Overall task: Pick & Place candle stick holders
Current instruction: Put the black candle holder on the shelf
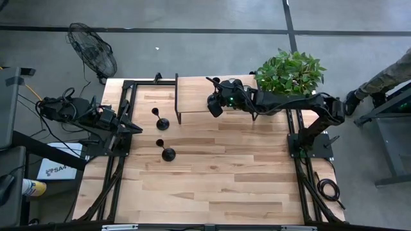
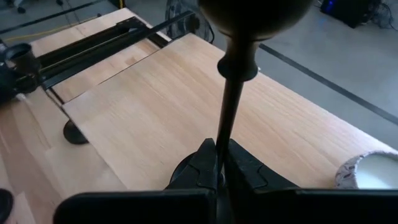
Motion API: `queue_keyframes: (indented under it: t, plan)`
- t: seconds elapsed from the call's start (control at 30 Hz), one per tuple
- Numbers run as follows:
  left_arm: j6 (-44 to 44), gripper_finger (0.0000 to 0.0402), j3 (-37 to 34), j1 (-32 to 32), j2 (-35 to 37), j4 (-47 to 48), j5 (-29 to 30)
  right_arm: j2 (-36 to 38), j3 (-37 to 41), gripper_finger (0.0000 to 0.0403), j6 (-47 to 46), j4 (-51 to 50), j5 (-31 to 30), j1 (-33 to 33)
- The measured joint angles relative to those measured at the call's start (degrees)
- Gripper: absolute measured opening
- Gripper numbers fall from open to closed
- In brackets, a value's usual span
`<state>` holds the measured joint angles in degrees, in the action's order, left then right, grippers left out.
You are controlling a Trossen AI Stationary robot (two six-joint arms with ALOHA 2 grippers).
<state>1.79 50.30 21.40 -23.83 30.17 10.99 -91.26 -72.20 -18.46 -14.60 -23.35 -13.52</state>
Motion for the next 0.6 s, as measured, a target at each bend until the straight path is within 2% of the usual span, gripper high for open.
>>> queue_keyframes:
  t: [0.6]
  plan:
    - [0.0, 0.0026, 0.0, 0.0, 0.0, 0.0, 0.0, 0.0, 0.0, 0.0003, 2.0, 0.1, 2.8, -1.2]
